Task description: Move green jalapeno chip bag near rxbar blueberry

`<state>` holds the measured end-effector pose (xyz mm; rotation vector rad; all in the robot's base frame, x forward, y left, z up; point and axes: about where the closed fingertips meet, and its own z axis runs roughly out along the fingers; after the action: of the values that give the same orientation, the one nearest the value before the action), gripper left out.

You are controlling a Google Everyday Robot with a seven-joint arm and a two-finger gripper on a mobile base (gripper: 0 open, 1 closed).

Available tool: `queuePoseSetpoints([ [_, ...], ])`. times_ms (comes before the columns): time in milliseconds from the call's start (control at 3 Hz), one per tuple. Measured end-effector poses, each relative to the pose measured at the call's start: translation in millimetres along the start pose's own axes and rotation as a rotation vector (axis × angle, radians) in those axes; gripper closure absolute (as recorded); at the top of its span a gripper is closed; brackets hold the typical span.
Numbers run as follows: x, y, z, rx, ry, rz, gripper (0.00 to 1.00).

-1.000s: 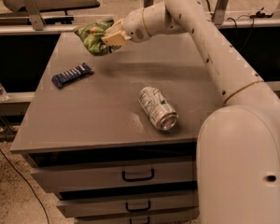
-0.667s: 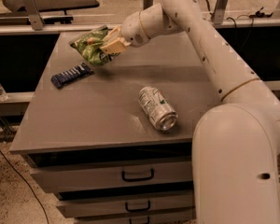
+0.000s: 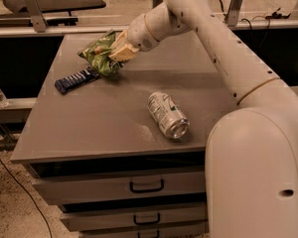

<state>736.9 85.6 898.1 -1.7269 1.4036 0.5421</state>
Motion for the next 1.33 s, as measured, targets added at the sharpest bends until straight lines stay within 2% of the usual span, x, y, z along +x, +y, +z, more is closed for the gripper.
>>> queuePoseSetpoints([
  [333,7.8,-12.0,-1.4,0.048,0.033,-0.001,0.38],
  [667,8.3,-17.6,0.1,0.064,0.040,0.003,0.13],
  [1000,3.4,-15.9,1.2,0.057,0.031,0.017,0.00],
  [1333,0.5,-17.9,-11.9,0.080,0.019,0.058,0.00],
])
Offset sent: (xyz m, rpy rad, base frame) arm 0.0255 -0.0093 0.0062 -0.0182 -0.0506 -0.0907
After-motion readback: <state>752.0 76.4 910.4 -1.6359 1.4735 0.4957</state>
